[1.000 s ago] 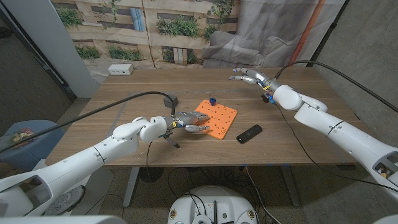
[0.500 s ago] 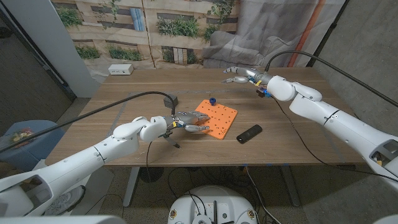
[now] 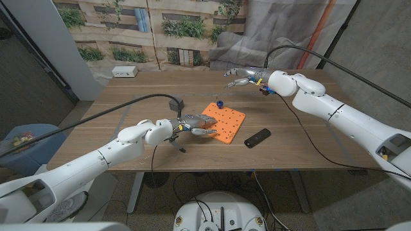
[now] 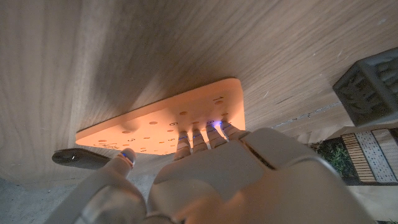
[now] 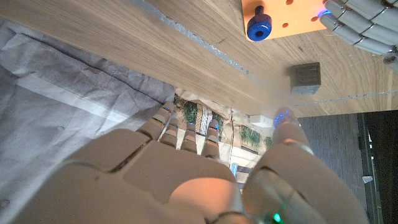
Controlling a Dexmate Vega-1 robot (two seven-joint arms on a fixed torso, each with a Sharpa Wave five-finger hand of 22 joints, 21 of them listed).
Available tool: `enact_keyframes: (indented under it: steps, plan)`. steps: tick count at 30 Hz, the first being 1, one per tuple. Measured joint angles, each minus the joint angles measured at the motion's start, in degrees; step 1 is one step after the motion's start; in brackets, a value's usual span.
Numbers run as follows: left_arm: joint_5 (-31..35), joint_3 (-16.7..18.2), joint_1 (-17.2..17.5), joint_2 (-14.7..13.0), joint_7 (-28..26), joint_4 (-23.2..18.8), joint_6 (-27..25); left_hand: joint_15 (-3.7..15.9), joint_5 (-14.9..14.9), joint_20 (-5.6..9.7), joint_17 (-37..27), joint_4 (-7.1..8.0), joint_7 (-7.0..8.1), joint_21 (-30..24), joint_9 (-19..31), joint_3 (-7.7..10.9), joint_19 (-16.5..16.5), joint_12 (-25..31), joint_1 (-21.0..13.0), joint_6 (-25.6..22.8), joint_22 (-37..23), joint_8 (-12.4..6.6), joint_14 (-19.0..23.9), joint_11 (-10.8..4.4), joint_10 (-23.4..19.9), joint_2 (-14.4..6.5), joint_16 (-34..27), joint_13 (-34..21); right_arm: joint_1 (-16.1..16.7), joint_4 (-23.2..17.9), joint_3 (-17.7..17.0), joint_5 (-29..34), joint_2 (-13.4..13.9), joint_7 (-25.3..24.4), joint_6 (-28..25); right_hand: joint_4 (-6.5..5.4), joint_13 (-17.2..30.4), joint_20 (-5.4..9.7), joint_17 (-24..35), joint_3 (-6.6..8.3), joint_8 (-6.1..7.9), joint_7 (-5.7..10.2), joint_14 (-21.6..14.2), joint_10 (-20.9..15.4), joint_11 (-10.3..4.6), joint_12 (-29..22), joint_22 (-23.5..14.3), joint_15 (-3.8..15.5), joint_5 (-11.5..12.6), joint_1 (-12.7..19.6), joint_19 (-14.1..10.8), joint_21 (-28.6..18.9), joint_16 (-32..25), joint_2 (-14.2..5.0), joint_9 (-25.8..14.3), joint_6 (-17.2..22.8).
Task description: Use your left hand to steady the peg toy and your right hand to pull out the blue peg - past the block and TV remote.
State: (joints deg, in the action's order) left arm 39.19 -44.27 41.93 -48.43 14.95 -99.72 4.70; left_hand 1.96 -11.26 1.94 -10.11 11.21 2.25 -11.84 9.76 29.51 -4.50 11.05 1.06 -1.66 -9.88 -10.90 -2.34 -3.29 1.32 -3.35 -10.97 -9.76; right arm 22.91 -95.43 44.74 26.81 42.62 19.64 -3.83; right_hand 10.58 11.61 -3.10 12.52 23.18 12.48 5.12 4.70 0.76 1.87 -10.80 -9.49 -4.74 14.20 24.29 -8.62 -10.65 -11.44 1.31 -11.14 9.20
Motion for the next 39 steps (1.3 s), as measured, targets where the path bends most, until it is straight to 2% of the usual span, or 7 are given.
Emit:
enact_keyframes:
  steps: [1, 4, 10, 22, 31, 38, 39]
  plan:
    - [0.0, 0.0, 0.0, 0.0, 0.0, -0.1, -0.1, 0.0, 0.0, 0.0, 0.0, 0.0, 0.0, 0.0, 0.0, 0.0, 0.0, 0.0, 0.0, 0.0, 0.0, 0.0, 0.0, -0.08, -0.1, 0.0, 0.0, 0.0, -0.4, -0.1, 0.3, 0.5, -0.2, 0.7, -0.3, -0.07, 0.0, -0.22, 0.0, 0.07, 0.0, 0.0, 0.2, 0.2, 0.18, 0.0, 0.0, -0.21, 0.0, 0.7, 0.2, 0.0, 0.0, 0.72, -0.1, 0.0]
    - [0.0, 0.0, 0.1, -0.1, 0.0, -0.2, -0.1, 0.0, 0.0, 0.0, 0.1, 0.0, 0.0, 0.0, 0.0, 0.0, 0.0, 0.0, 0.0, 0.0, 0.1, 0.04, 0.0, -0.08, -0.1, 0.0, 0.0, 0.0, -1.4, -0.4, 1.2, 1.7, -0.7, 2.1, -0.8, -0.07, 0.0, -0.73, 0.0, 0.07, 0.0, 0.26, 0.3, 0.3, 0.28, 0.0, 0.0, -0.91, 0.2, 1.1, 0.7, 0.0, 0.0, 1.05, -0.2, -1.0]
    - [0.0, 0.1, 0.3, -0.2, 0.0, -0.5, -0.4, 0.0, 0.0, 0.0, 0.1, 0.0, 0.0, 0.0, -0.1, 0.0, 0.0, 0.0, 0.0, 0.0, 0.1, 0.12, 0.0, -0.08, -0.1, 0.0, 0.2, 0.0, -3.1, -0.6, 3.0, 4.8, -1.9, 6.1, -2.6, -0.31, 0.2, -1.55, 0.2, 0.3, 0.0, 0.18, -0.2, -0.2, 0.27, -0.5, 0.0, -0.98, 0.4, 2.1, -0.1, 0.0, -0.2, 2.13, -0.2, -1.0]
    - [-0.1, 0.1, 0.6, -0.4, 0.1, -0.8, -0.5, 0.0, 0.0, 0.0, 0.1, -0.24, 0.09, 0.0, 0.0, 0.24, 0.0, -0.1, -0.3, -0.5, 0.1, 0.48, 0.0, 0.23, -0.4, -0.3, 0.2, -0.1, -6.2, 0.1, 6.4, 9.8, -4.5, 11.6, -4.9, -0.47, 0.5, -2.98, 0.4, 0.47, 0.0, 0.5, 0.7, 1.4, 0.8, -0.5, 0.0, -2.54, 0.4, 2.2, 0.3, 0.0, -0.2, 2.21, -0.5, -1.4]
    - [-0.2, 0.1, 0.7, -0.4, 0.3, -0.8, -0.5, 0.0, -0.5, 0.25, 0.3, -0.47, 0.09, 0.1, 0.0, 0.47, 0.2, -0.3, -0.3, -0.5, 0.1, 0.3, 0.0, -0.09, -0.7, -0.3, 0.2, 0.0, -7.7, 1.5, 8.4, 13.1, -6.2, 13.6, -5.9, -0.8, 0.5, -3.3, 0.7, 0.29, 0.0, 0.25, 1.7, 2.3, 1.72, -0.2, 0.0, -3.24, 0.4, 2.5, 0.7, 0.0, -0.2, 2.54, -0.7, -1.1]
    - [-0.2, 0.0, 0.6, -0.3, 0.5, -0.7, -0.5, 0.0, -0.5, 0.3, 0.4, -0.47, 0.22, 0.1, 0.0, 0.47, 0.3, -0.3, -0.3, -0.6, 0.2, 0.29, 0.0, -0.09, -0.7, -0.3, 0.2, 0.1, -8.4, 2.8, 9.7, 14.8, -7.3, 14.6, -6.3, -0.79, 0.8, -3.88, 0.7, 0.29, 0.0, -0.15, 2.6, 3.3, 2.11, -0.2, 0.0, -4.15, 0.4, 2.5, 2.1, 0.3, -0.2, 2.55, -1.0, -1.3]
    - [-0.3, 0.0, 0.6, -0.3, 0.6, -0.7, -0.6, -0.01, -0.5, 0.3, 0.4, -0.47, 0.31, 0.1, 0.0, 0.47, 0.3, -0.3, -0.3, -0.7, 0.2, 0.29, 0.0, -0.09, -0.7, -0.3, 0.2, 0.0, -8.6, 3.1, 9.9, 15.0, -7.6, 14.7, -6.3, -0.79, 0.8, -3.98, 0.7, 0.29, 0.17, -0.15, 2.6, 3.4, 2.15, -0.2, 0.0, -4.15, 0.4, 1.9, 2.2, 0.3, -0.2, 3.09, -1.0, -1.3]
